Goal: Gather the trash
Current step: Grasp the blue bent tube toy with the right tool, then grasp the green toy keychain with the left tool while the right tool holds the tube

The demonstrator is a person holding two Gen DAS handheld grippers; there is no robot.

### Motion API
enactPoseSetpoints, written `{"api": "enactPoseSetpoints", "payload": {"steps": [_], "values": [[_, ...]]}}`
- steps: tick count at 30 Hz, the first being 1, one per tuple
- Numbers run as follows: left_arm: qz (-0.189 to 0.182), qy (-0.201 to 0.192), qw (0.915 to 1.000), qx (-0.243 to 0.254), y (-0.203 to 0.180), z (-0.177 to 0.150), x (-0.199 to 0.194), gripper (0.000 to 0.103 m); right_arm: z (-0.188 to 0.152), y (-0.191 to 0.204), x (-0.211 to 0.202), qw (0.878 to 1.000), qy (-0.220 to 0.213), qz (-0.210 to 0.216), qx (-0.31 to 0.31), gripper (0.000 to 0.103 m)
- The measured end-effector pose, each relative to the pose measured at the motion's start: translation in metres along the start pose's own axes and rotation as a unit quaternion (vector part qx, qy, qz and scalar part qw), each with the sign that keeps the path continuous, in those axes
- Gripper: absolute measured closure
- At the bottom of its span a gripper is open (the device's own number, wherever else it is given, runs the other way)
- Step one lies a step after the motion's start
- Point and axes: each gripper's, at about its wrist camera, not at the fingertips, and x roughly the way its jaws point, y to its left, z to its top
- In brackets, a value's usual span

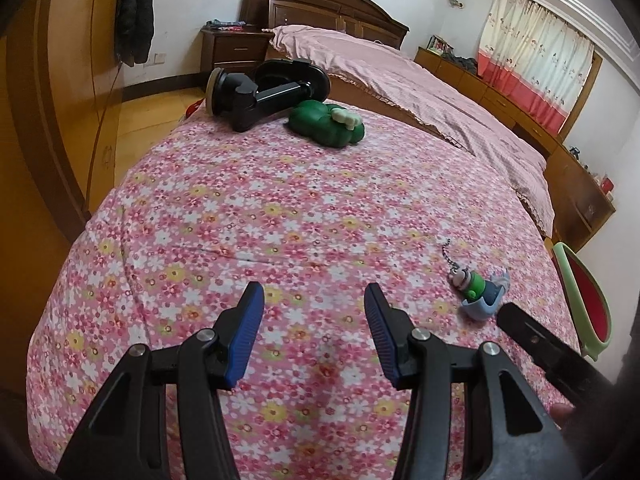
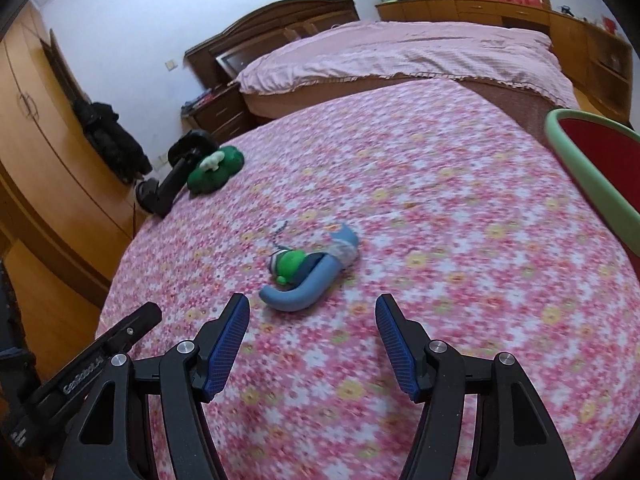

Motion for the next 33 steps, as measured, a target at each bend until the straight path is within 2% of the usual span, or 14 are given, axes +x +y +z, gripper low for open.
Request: {"api": "enactPoseSetpoints", "payload": {"steps": [9, 13, 14, 16, 19, 26, 33], "values": [[-0.006, 0.003, 1.0, -0.006, 0.006, -0.001, 0.002, 0.051, 0.004, 0.012, 0.025, 0.999, 0.004, -0.032, -0.005, 0.036], [-0.007, 0.006, 0.9999, -0.007, 0.006, -0.001, 0.004, 0.051, 0.005, 0.013, 0.028, 0.999, 0.003, -0.033, -0.008, 0.037], [-0.008, 0.007, 0.9999, -0.006, 0.005, -0.001, 0.005, 0.051, 0.005, 0.013, 0.027, 0.999, 0.003, -0.034, -0.009, 0.039], [-0.008, 0.008, 0.9999, -0.004, 0.005, -0.001, 0.006, 0.051, 0.004, 0.012, 0.026, 0.999, 0.004, -0.045, -0.012, 0.055], [-0.009, 0.007, 0.9999, -0.002, 0.002, -0.002, 0.005, 0.051, 0.004, 0.002, 0.021, 0.999, 0.009, -0.042, -0.006, 0.066], [-0.015, 0.007, 0.9998, 0.008, -0.008, -0.004, 0.003, 0.051, 0.0, -0.021, 0.006, 0.999, 0.008, -0.027, 0.016, 0.066], [-0.03, 0.011, 0.9991, 0.028, -0.024, -0.006, 0.001, 0.051, -0.003, -0.047, -0.014, 0.999, -0.006, -0.032, 0.033, 0.066]]}}
